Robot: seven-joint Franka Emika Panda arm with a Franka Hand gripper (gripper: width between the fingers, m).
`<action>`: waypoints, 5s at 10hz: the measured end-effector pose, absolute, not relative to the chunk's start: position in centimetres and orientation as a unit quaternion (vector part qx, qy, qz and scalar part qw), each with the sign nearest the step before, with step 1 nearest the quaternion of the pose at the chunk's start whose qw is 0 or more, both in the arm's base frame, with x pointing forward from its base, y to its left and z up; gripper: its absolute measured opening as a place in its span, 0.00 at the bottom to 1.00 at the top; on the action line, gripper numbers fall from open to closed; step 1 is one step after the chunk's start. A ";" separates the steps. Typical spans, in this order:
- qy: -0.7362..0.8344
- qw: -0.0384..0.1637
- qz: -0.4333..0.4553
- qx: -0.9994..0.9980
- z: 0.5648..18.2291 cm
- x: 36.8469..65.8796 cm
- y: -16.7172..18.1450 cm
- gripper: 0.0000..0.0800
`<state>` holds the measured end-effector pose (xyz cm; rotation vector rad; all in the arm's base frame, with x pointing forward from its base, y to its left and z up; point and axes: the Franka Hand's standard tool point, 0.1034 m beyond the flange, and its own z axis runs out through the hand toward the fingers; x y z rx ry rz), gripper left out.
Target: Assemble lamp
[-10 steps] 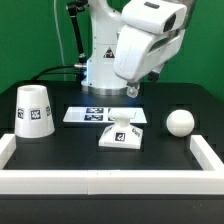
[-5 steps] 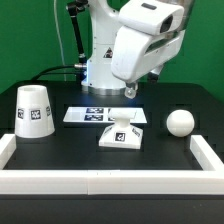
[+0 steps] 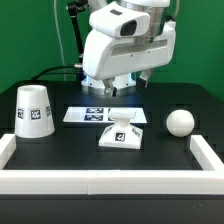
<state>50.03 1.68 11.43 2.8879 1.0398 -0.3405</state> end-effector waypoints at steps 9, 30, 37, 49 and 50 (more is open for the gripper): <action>0.009 0.027 -0.047 0.999 9.8 48.6 0.6 0.88; -0.011 -0.005 -0.019 1.000 4.8 46.0 1.0 0.74; 0.024 -0.006 -0.013 1.000 4.9 47.0 1.4 0.67; 0.036 -0.017 0.041 0.998 5.0 57.3 9.3 0.67; 0.037 -0.017 0.044 0.998 5.0 57.9 9.5 0.67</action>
Offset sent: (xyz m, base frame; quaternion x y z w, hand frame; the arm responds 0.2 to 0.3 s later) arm -0.0034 -0.0216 -0.0088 -0.0091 0.0286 0.2436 0.9694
